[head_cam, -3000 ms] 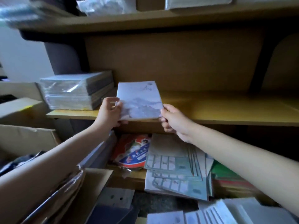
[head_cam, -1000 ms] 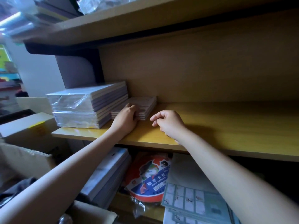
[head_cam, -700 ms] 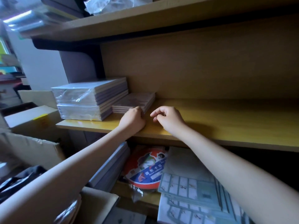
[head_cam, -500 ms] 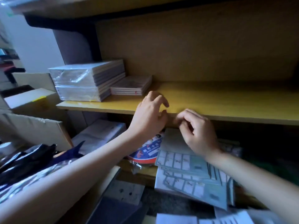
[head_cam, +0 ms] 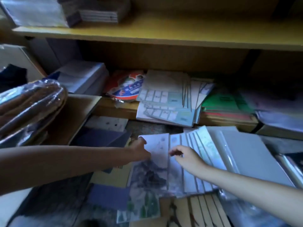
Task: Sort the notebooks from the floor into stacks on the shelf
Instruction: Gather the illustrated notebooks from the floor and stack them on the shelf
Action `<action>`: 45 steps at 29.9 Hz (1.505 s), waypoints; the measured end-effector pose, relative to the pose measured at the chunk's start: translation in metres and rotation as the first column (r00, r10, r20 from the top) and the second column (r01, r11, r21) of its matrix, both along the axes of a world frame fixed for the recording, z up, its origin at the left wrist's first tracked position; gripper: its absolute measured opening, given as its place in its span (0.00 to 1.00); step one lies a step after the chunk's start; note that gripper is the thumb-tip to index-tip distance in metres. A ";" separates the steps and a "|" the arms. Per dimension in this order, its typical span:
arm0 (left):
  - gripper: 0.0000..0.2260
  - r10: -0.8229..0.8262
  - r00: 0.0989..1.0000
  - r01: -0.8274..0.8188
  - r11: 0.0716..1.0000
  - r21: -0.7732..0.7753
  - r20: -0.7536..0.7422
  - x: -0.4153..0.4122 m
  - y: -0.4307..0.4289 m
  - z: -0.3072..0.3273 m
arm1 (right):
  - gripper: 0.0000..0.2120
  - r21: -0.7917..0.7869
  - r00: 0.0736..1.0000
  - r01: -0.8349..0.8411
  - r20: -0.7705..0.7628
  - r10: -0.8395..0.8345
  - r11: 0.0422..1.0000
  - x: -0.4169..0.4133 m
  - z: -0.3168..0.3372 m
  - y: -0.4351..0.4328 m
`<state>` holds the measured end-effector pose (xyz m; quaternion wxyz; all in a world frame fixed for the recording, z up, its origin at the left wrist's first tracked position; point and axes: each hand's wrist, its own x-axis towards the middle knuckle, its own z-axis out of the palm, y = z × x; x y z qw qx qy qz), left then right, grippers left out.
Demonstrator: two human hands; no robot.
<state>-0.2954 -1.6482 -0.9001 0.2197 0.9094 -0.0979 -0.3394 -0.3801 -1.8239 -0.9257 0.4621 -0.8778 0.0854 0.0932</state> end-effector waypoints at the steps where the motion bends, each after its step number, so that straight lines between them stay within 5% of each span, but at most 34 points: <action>1: 0.12 0.056 0.994 -0.057 0.998 -0.002 -0.094 -0.002 0.008 -0.013 | 0.17 0.054 0.997 0.054 -0.052 -0.051 0.997 -0.003 -0.003 0.004; 4: 0.45 0.207 0.946 -0.183 0.976 0.118 -0.251 -0.009 0.021 -0.042 | 0.17 0.165 0.962 0.194 -0.225 -0.155 0.967 -0.008 -0.004 0.013; 6: 0.54 0.270 0.935 -0.249 0.961 0.119 -0.228 -0.011 0.021 -0.059 | 0.22 0.222 0.931 0.234 -0.330 -0.153 0.947 -0.009 -0.005 0.016; 12: 0.49 0.462 0.853 -0.486 0.873 -0.043 -0.243 0.000 0.013 -0.068 | 0.31 0.293 0.860 0.373 -0.466 -0.209 0.880 -0.008 -0.011 0.022; 15: 0.27 0.542 0.778 -0.598 0.794 -0.109 -0.318 0.000 0.010 -0.066 | 0.31 0.326 0.837 0.423 -0.498 -0.227 0.845 -0.007 -0.007 0.021; 20: 0.42 0.523 0.780 -0.593 0.794 -0.137 -0.344 0.002 0.012 -0.067 | 0.30 0.334 0.824 0.437 -0.522 -0.222 0.835 -0.004 -0.001 0.020; 26: 0.21 0.431 0.741 -0.586 0.790 -0.182 -0.516 -0.006 0.015 -0.057 | 0.29 0.298 0.858 0.364 -0.475 -0.194 0.883 -0.011 0.011 0.017; 31: 0.30 0.309 0.752 -0.539 0.797 -0.272 -0.582 -0.033 0.014 -0.060 | 0.34 0.332 0.849 0.423 -0.471 -0.241 0.843 -0.025 0.016 0.006; 33: 0.32 0.350 0.728 -0.592 0.754 -0.285 -0.589 -0.032 0.012 -0.060 | 0.31 0.285 0.854 0.338 -0.493 -0.166 0.897 -0.034 0.018 0.012; 35: 0.48 0.365 0.699 -0.633 0.716 -0.294 -0.615 -0.022 0.013 -0.068 | 0.31 0.231 0.861 0.282 -0.489 -0.140 0.931 -0.037 0.017 0.018; 37: 0.54 0.376 0.704 -0.639 0.705 -0.306 -0.602 -0.016 0.017 -0.080 | 0.32 0.235 0.857 0.326 -0.483 -0.181 0.916 -0.036 0.015 0.021; 45: 0.28 0.420 0.699 -0.648 0.715 -0.263 -0.579 -0.028 0.011 -0.065 | 0.33 0.192 0.875 0.303 -0.445 -0.192 0.933 -0.039 0.010 0.023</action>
